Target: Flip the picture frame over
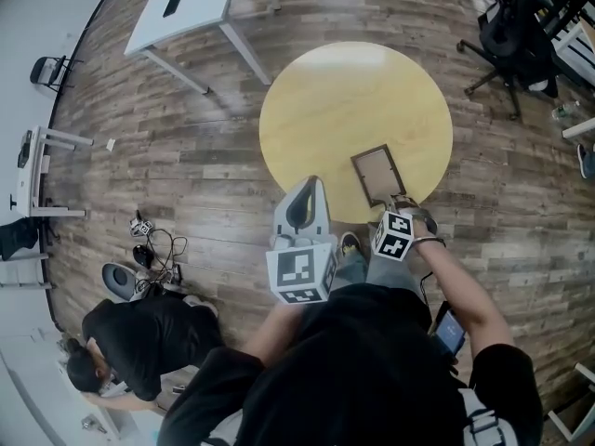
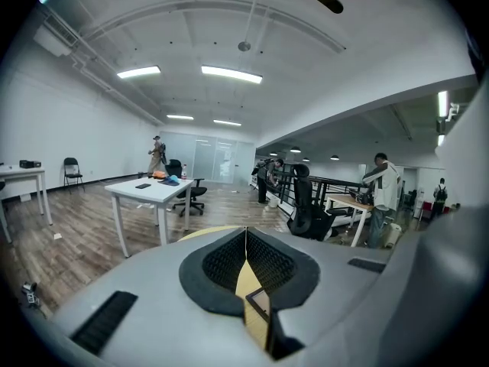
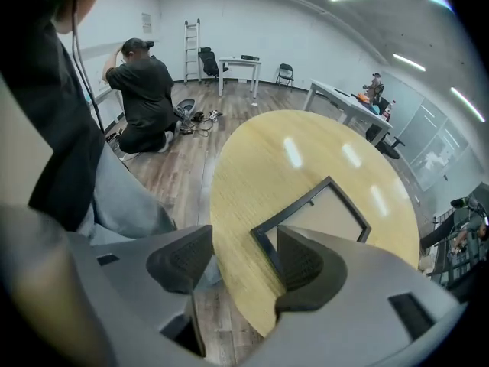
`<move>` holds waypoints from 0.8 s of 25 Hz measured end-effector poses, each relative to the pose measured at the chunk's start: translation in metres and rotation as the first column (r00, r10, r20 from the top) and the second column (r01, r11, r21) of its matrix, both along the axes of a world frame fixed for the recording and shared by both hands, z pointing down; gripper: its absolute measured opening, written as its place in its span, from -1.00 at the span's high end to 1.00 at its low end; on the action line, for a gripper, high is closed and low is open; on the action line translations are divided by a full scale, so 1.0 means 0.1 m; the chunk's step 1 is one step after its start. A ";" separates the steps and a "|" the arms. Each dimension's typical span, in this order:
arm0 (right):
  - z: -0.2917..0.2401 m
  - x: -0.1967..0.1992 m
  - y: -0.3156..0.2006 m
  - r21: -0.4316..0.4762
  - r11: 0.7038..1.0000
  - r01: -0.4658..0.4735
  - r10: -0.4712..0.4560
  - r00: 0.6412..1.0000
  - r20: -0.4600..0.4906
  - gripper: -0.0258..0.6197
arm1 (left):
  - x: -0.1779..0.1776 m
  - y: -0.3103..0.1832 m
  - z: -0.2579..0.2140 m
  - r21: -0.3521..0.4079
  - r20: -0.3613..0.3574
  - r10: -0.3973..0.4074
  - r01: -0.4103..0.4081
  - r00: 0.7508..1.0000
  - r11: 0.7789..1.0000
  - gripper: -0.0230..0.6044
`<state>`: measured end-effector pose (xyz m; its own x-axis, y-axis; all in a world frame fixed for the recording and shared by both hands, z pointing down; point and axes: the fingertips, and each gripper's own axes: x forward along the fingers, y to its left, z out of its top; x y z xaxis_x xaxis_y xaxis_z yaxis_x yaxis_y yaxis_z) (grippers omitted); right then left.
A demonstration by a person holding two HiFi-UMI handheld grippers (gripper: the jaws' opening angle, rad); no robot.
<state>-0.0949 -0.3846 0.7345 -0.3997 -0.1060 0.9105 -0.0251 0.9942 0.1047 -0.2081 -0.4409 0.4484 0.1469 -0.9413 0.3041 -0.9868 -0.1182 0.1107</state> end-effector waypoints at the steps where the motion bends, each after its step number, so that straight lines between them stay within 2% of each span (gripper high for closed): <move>1: 0.05 0.01 0.02 -0.005 1.000 0.008 -0.008 1.000 -0.011 0.13 | -0.02 0.00 0.03 -0.005 0.000 -0.002 0.002 1.000 1.000 0.86; 8: 0.15 0.01 -0.03 -0.043 0.999 -0.002 0.001 1.000 -0.030 0.07 | -0.11 0.03 0.10 -0.023 0.005 -0.015 0.015 1.000 1.000 0.86; 13: 0.13 0.14 0.24 -0.022 0.984 0.178 -0.179 0.980 -0.090 0.07 | -0.11 0.07 0.08 -0.013 0.016 -0.011 0.011 1.000 1.000 0.86; 16: 0.10 0.14 0.30 0.010 0.982 0.190 -0.189 0.979 -0.070 0.07 | -0.21 0.06 0.11 -0.026 0.015 -0.024 0.024 1.000 0.999 0.86; 20: 0.16 0.08 0.18 0.102 0.977 0.189 -0.182 0.981 -0.070 0.07 | -0.23 0.04 0.12 -0.030 0.013 -0.023 0.023 1.000 0.999 0.86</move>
<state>-0.0872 -0.3664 0.7509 -0.3664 -0.1335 0.9208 0.1681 0.9639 0.2066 -0.2311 -0.4366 0.4608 0.1214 -0.9346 0.3343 -0.9906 -0.0925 0.1013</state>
